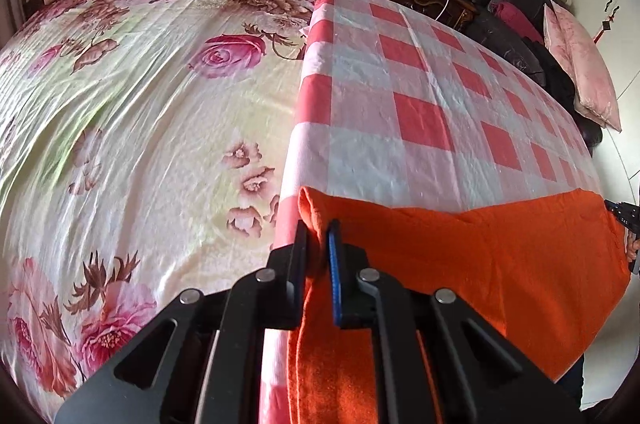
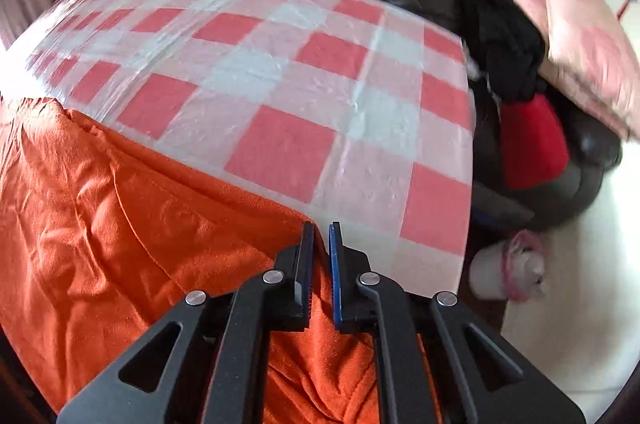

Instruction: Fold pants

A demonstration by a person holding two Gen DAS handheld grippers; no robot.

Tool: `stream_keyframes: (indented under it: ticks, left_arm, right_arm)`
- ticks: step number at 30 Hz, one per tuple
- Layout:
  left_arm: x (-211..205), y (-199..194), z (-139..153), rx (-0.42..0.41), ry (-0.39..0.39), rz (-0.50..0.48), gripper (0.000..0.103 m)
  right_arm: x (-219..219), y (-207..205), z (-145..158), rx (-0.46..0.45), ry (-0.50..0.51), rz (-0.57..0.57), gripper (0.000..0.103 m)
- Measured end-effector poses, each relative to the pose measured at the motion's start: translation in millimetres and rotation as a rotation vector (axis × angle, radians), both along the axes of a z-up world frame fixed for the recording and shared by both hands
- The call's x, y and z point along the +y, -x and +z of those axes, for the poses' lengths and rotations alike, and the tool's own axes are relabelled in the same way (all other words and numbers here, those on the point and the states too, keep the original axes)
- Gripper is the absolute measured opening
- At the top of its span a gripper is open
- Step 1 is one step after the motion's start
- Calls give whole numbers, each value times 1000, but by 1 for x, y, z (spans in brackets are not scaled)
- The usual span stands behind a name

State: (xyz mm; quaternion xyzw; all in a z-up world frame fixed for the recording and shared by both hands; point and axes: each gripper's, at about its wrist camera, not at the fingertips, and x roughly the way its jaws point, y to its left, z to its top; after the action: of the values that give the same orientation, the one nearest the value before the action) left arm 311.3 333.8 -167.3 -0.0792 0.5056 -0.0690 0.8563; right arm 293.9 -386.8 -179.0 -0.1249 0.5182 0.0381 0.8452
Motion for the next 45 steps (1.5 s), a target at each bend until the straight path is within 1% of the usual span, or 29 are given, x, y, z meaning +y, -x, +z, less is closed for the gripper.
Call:
stream_keyframes:
  ticks: [2,4,5,7,9,10,11,12,13,15,16,17,19,20,22,23,24,25,27,30,34,36,38,39,40,41,43,44,45]
  left_arm:
    - [-1,-13,0,-1,-1,-5,9]
    - [2,-21,-1,-1,9,1,11]
    - [1,-21,1,-4,-4,8,19]
    - [7,-10,11,-25,-13,45,22]
    - [20,20,25,-65,-5,128,22]
    - [27,43,32,-92,-1,176,22]
    - [32,63,36,-116,17,205,22]
    - [35,88,39,-133,31,235,22]
    - [34,110,38,-141,29,260,22]
    - [27,140,30,-139,42,270,22]
    - [22,149,25,-135,32,269,22]
    - [17,153,22,-135,19,261,22]
    - [9,152,13,-127,19,234,22]
    - [7,149,8,-118,22,232,22]
    - [5,144,1,-99,17,216,22]
    - [4,144,-2,-88,9,208,13]
    - [3,145,0,-100,5,202,10]
    - [3,148,5,-121,-5,201,7]
    - [3,156,20,-166,-6,195,7]
    - [4,164,30,-181,3,192,7]
    - [15,168,5,-117,50,212,7]
    - [18,172,-4,-110,87,222,10]
    - [26,177,-5,-118,150,262,22]
    - [28,180,-5,-130,180,267,22]
    - [28,182,-4,-140,192,266,22]
    - [25,182,-4,-140,173,258,22]
    - [12,180,-7,-130,102,218,24]
    - [5,179,-8,-128,73,196,29]
    - [-1,177,-8,-132,54,181,32]
  right_arm:
    - [-1,-2,1,-7,18,-22,7]
    - [-2,-5,1,-20,19,-72,7]
    - [-1,-5,0,-18,21,-93,7]
    - [-1,-1,3,-34,31,-128,7]
    - [-1,12,18,-90,23,-185,11]
    - [0,24,29,-130,32,-233,17]
    - [4,32,36,-160,36,-263,30]
    - [11,51,47,-201,5,-284,30]
    - [20,64,52,-214,-45,-270,31]
    - [50,94,54,-224,-127,-210,48]
    - [65,104,52,-226,-139,-194,65]
    - [80,111,47,-216,-155,-174,69]
    - [117,122,34,-158,-202,-123,69]
    - [140,127,27,-130,-210,-79,69]
    - [170,135,21,-111,-202,-36,69]
    - [184,139,18,-96,-201,-9,69]
    - [203,144,17,-90,-191,34,69]
    - [213,150,17,-98,-175,53,69]
    - [234,157,19,-116,-129,98,73]
    - [247,162,15,-90,-109,123,75]
    - [250,157,11,-56,-87,102,75]
    - [253,154,12,-42,-77,95,75]
    - [254,157,13,-43,-70,95,77]
    - [257,157,14,-42,-66,100,77]
    - [261,157,13,-44,-60,106,78]
    - [264,157,13,-48,-54,111,79]
    - [271,155,11,-46,-55,121,80]
    - [275,154,9,-41,-54,125,80]
    - [281,153,9,-39,-51,133,80]
